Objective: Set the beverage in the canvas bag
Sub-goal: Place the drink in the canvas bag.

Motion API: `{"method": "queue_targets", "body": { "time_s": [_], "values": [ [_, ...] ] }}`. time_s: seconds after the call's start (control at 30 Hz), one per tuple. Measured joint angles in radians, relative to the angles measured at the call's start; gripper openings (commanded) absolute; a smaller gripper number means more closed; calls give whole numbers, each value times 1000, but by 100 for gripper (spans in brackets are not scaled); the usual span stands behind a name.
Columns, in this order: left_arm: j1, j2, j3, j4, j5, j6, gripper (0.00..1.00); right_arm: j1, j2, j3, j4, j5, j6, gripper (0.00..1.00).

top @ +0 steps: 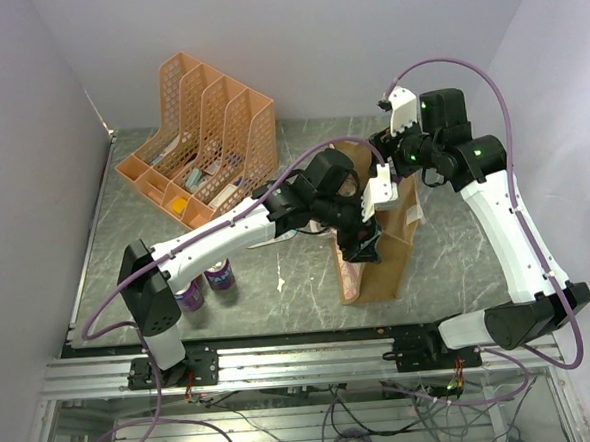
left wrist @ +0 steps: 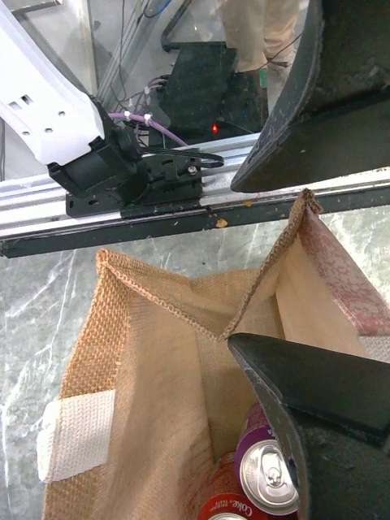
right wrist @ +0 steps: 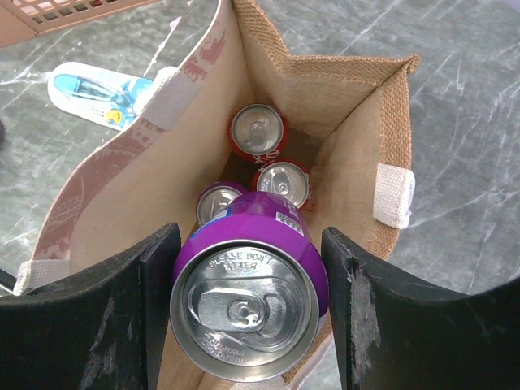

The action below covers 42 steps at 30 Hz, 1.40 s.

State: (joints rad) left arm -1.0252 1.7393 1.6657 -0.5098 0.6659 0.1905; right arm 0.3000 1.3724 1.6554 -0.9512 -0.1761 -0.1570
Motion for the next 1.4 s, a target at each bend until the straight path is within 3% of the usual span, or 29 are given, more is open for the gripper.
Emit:
{"method": "queue_targets", "body": {
  "time_s": [0.37, 1.4],
  "values": [
    [-3, 0, -1, -38, -5, 97, 56, -4, -9, -12, 0, -84, 0, 16],
    [-58, -2, 43, -183, -17, 319, 42, -6, -21, -56, -27, -271, -23, 14]
  ]
}}
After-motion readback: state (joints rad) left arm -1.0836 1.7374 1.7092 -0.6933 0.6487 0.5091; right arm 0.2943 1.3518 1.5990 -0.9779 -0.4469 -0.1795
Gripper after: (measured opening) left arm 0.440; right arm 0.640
